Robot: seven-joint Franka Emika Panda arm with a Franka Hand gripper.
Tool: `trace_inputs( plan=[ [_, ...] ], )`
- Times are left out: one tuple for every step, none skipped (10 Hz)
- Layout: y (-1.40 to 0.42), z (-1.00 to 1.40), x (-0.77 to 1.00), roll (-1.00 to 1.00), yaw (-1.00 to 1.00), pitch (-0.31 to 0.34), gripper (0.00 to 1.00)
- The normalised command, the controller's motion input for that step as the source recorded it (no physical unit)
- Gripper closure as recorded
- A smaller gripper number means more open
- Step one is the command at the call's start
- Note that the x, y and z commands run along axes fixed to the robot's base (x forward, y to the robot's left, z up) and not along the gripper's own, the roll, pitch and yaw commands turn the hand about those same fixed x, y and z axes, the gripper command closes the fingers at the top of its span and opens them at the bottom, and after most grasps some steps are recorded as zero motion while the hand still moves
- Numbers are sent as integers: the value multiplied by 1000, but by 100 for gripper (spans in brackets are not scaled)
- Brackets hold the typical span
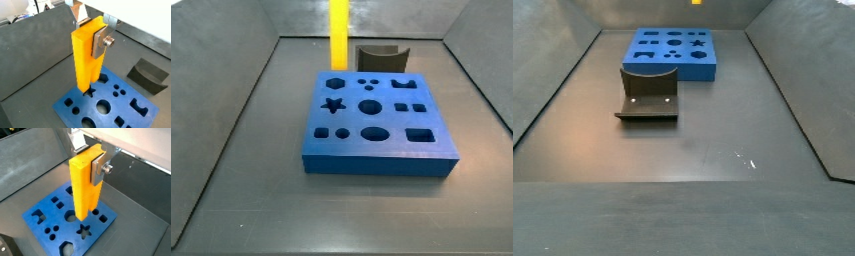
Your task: Insert the double-square object.
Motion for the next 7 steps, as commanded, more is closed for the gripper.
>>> trace_inputs(
  plan=[
    [34,-180,180,-157,-29,-14,100],
    [289,-249,391,-413,-194,-74,100],
    [89,-346,663,-284,-211,-51,100],
    [0,-314,937,-129,-249,0,100],
    [0,-323,926,-81,-249,0,100],
    [-23,-277,897,-41,-251,0,100],
    [-83,-209,863,0,-234,10,100]
  ],
)
